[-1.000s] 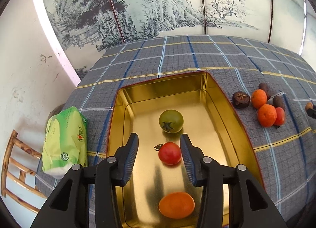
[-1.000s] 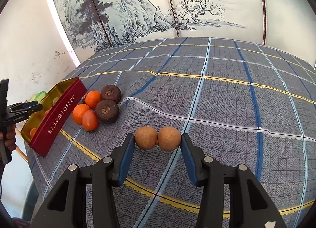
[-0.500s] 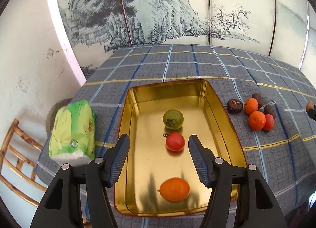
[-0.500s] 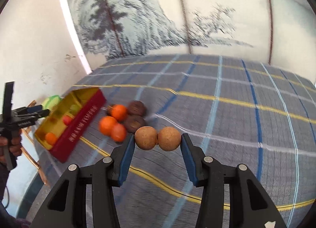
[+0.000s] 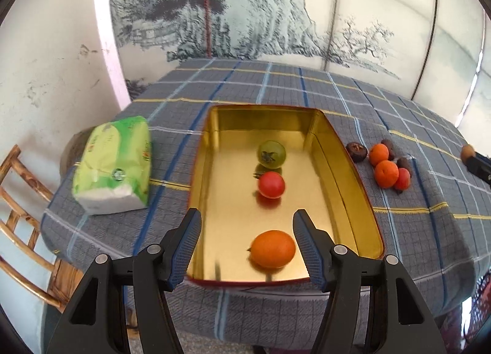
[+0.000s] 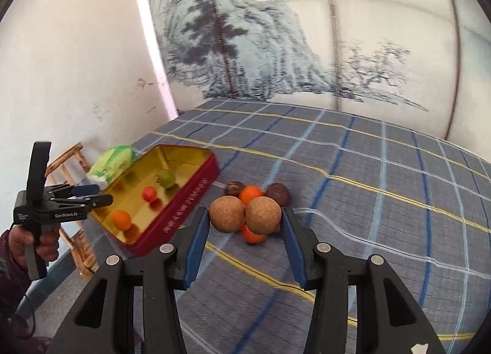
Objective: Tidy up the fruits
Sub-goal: 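Carry the two longans into the tin and open the right gripper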
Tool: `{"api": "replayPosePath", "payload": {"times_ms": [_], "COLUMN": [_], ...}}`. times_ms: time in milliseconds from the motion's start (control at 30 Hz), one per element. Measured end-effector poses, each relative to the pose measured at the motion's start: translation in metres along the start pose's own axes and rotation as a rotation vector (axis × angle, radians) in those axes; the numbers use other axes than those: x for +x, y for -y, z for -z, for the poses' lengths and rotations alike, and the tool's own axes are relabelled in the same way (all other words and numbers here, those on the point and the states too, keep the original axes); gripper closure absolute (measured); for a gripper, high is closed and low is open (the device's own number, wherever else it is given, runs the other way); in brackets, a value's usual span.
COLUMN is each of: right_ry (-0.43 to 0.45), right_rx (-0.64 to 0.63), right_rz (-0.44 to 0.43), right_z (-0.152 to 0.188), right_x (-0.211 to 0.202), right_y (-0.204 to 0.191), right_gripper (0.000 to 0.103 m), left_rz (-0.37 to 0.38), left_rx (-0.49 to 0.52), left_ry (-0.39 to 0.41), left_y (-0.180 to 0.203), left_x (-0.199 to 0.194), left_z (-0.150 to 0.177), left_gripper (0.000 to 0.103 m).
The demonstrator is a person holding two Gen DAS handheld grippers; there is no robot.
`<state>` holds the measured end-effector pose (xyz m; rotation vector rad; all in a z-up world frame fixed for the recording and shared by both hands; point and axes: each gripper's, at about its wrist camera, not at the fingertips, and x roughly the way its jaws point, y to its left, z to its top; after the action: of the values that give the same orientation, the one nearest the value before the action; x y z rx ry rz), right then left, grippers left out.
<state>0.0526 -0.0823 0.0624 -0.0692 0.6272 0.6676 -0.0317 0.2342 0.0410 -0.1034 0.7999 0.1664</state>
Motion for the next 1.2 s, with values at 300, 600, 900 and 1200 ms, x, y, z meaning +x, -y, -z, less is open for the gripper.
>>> {"api": "replayPosePath", "payload": {"times_ms": [300, 600, 900, 1200], "right_ry": [-0.072, -0.158, -0.273, -0.315], "right_rx": [-0.104, -0.213, -0.263, -0.257], "right_rz": [-0.155, -0.248, -0.239, -0.210], "right_z": [-0.022, -0.053, -0.064, -0.064], "right_x": [0.052, 0.118, 0.186, 0.219], "right_y": [-0.070, -0.131, -0.153, -0.159], "right_gripper": [0.059, 0.058, 0.058, 0.058], "left_rz": [-0.017, -0.061, -0.104, -0.122], "left_rx": [-0.215, -0.159, -0.172, -0.168], "left_ry": [0.131, 0.035, -0.019, -0.008], "left_y": [-0.039, -0.050, -0.063, -0.067], "left_x": [-0.034, -0.033, -0.027, -0.026], "left_z": [0.009, 0.010, 0.014, 0.018], "left_gripper": [0.017, 0.016, 0.011, 0.006]}}
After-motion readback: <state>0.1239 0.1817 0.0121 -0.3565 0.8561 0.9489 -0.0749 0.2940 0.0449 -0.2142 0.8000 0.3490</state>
